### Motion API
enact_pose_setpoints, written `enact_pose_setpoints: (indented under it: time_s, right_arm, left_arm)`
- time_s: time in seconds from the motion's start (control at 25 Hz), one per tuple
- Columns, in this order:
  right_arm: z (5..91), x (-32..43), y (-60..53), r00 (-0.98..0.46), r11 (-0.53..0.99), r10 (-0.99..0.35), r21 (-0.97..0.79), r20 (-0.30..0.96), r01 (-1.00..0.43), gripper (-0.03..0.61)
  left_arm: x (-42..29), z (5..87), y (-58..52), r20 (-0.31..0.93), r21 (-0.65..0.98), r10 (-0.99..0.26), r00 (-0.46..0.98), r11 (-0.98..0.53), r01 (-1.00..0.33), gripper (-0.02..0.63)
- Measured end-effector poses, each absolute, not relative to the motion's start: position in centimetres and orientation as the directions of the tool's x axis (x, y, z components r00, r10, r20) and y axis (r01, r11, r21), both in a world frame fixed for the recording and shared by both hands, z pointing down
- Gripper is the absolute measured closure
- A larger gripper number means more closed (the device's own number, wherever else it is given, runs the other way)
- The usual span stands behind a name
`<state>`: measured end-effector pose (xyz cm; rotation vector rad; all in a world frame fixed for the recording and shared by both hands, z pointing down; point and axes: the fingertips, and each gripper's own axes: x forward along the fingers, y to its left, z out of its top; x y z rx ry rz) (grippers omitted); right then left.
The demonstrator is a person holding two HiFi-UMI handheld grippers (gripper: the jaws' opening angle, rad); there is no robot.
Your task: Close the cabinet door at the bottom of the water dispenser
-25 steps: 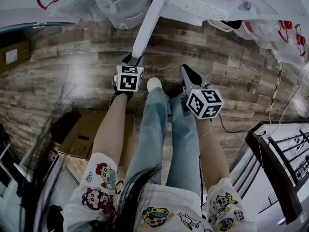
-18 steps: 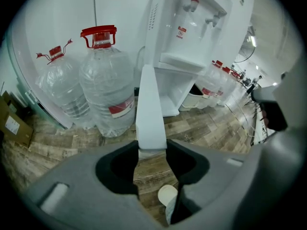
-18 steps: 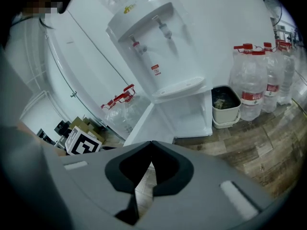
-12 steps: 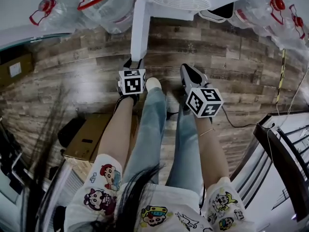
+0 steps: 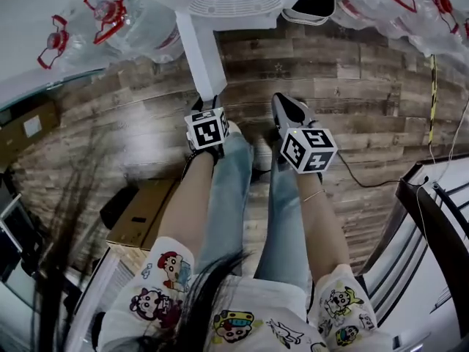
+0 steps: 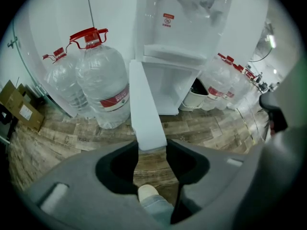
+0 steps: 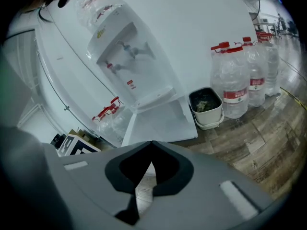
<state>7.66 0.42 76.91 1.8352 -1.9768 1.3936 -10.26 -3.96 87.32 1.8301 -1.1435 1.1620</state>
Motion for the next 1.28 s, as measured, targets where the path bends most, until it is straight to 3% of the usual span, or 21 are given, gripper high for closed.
enact_pose_setpoints:
  time_s: [0.56, 0.64, 0.76, 1.28]
  right_arm:
    - [77.9, 17.2, 2.1, -0.288, -0.181, -0.707, -0.558, 0.646, -0.810, 0.569]
    - [78.2, 18.7, 2.1, -0.280, -0.196, -0.705, -0.559, 0.651, -0.806, 0.569]
    - [78.6, 20.7, 1.7, -0.263, -0.229, -0.705, -0.562, 0.659, -0.795, 0.569]
    - [79.3, 26.0, -1.0, -0.247, -0.272, -0.697, -0.567, 0.674, -0.777, 0.569]
  left_arm:
    - [-0.9, 87.3, -3.7, 0.934, 0.117, -0.304, 0.190, -0.243, -0.963, 0.423]
    - [0.6, 87.5, -3.8, 0.938, 0.105, -0.294, 0.185, -0.268, -0.958, 0.423]
    - [2.8, 88.0, -4.2, 0.947, 0.085, -0.264, 0.182, -0.340, -0.936, 0.494]
    - [10.9, 88.3, -8.4, 0.948, 0.115, -0.225, 0.224, -0.415, -0.903, 0.499]
